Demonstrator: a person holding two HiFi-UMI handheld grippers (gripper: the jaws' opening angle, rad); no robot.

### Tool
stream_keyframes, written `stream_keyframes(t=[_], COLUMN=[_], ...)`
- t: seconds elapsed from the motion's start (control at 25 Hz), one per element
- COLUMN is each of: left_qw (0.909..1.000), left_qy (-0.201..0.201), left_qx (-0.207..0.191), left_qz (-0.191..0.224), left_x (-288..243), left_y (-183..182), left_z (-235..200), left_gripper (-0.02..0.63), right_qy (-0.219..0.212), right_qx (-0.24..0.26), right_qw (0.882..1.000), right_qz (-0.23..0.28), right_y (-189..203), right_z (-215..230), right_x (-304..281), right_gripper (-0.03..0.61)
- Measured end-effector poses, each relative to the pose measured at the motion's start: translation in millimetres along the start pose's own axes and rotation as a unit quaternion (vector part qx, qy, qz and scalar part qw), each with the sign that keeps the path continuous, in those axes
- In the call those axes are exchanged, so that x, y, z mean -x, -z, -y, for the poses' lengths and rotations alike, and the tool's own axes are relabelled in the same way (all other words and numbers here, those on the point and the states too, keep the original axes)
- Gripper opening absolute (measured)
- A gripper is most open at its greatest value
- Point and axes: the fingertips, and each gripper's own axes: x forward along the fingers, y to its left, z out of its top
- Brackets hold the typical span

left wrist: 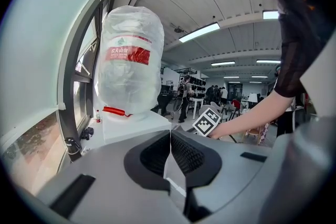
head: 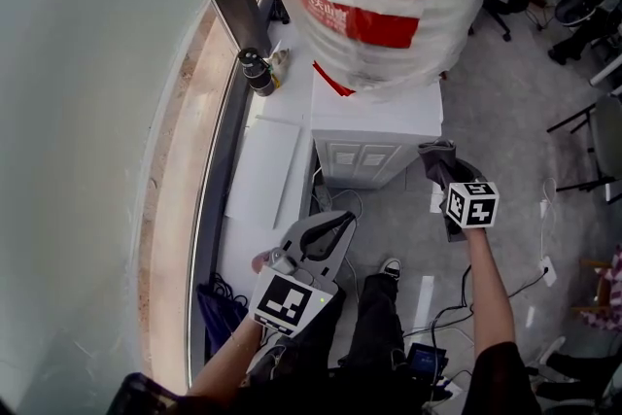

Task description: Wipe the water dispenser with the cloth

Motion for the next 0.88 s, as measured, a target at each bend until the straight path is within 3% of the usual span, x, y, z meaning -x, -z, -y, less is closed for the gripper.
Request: stream_keyframes(t=[0.28,0.72,0.88], left_qw=[0.9998,0.9973,0.9963], left_qy=[-0.02,-0.072,-0.084], left_qx=[0.0,0.013,0.017], left_qz=[-0.006,-0.005,-0.005], left_x=[6.2,43.4,56.5], left_y=[4.8,19.0,27.1], left_z=[-12.6,-41.8,-48.5], left_gripper=[0.02,0.02,0.02], right_qy=[-0.061,-0.163,-0.185], right_qx=[0.024,0.03,0.077], right_qw=[0.998,0.986,0.98], right_qz=[0.001,0.024,0.009], right_y=[4.8,-19.8,-11.9], right_z=[-57.7,-199.1,-251.1], right_x=[1.6,-39.4,-64.8], right_gripper=[0.109,0.109,0.109])
